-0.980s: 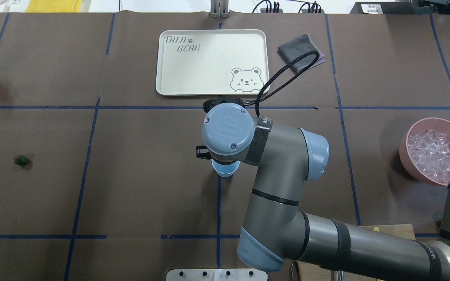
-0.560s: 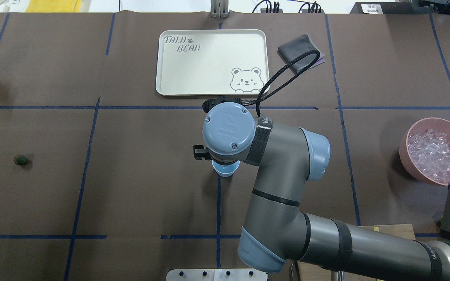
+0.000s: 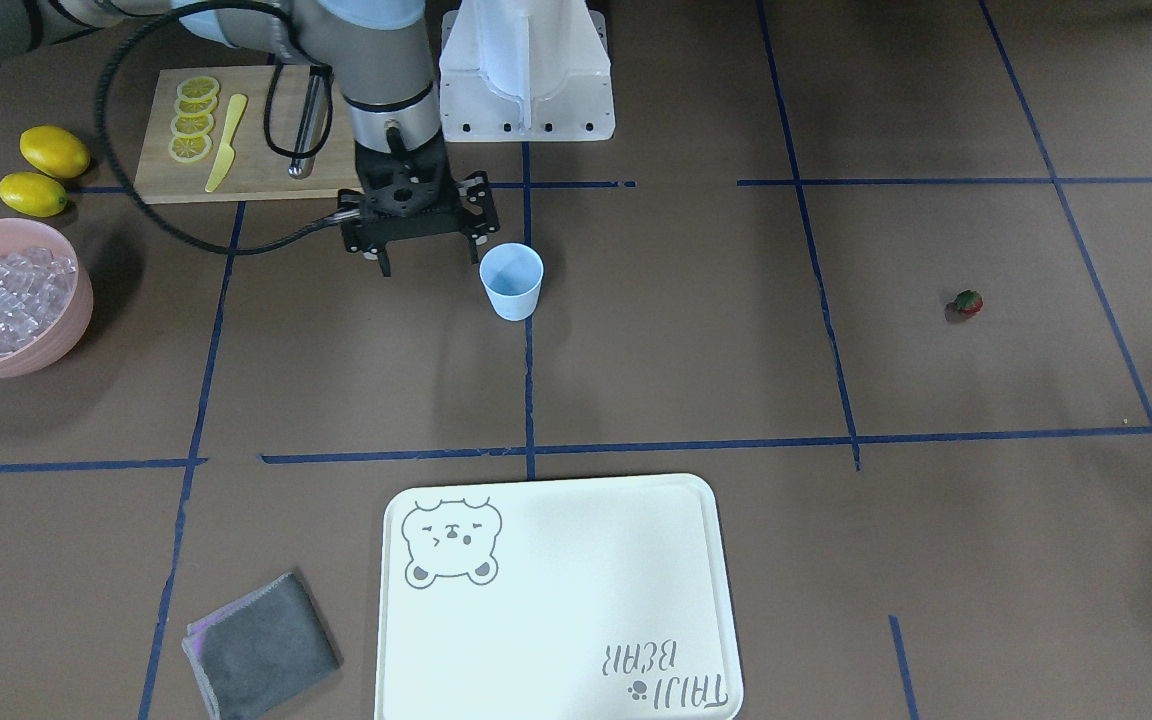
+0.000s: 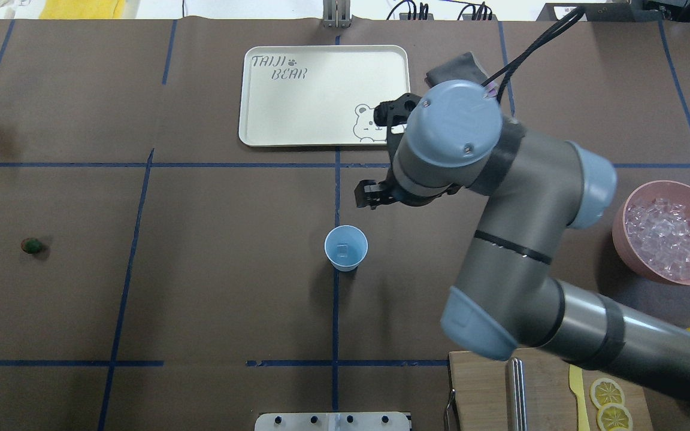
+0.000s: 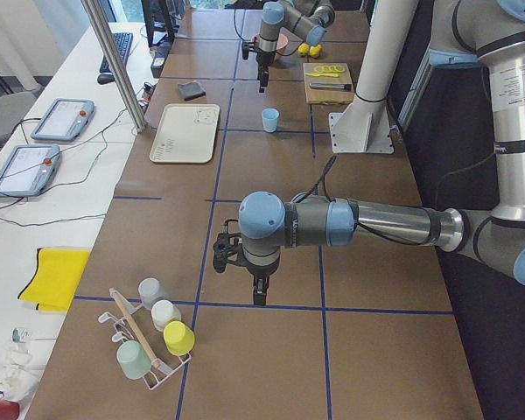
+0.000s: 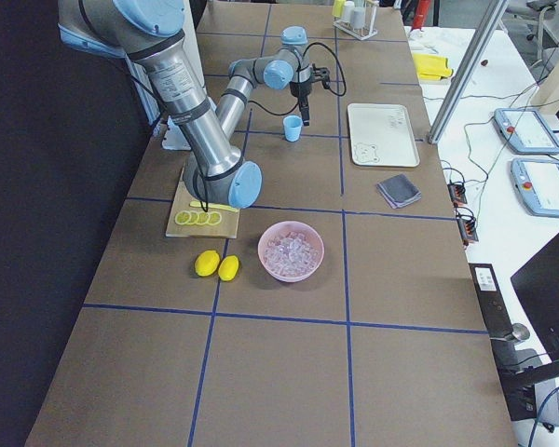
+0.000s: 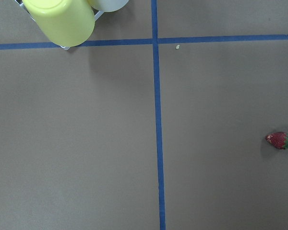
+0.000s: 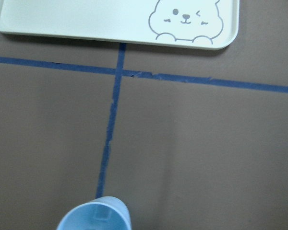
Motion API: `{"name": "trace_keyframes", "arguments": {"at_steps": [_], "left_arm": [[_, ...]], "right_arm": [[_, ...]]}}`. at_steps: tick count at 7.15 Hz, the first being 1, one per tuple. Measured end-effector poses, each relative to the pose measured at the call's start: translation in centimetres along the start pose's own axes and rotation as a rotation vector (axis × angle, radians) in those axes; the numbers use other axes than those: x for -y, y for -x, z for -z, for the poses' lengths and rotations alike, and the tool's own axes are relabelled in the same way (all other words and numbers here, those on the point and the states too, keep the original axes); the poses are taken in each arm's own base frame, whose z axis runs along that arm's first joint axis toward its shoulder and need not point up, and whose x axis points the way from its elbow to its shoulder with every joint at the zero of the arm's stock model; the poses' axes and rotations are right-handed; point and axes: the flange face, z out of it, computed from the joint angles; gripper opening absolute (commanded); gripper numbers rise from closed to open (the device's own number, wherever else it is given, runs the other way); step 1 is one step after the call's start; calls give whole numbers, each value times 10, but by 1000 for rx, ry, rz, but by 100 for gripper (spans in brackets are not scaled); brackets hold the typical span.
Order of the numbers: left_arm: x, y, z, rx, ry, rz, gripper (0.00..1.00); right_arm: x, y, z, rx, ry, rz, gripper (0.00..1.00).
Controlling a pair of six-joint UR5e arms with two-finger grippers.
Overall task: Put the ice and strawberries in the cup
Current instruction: 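Move the right gripper back toward the pink bowl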
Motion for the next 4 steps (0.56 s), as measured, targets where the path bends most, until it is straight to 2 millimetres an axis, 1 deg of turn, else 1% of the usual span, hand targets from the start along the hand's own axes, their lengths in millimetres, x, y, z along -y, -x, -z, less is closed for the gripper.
{"name": "trace_keyframes", "arguments": {"at_steps": [1,2,4], "left_arm": [[0,0,0,0,0,0,100],[0,0,0,0,-1,-1,100],[1,-1,1,0,-2,-2,100]], "right_arm": [[9,-47,9,0,17,65,99],[14,-96,16,0,37,133,99],[16,-196,32,-4,74,234,99]]}}
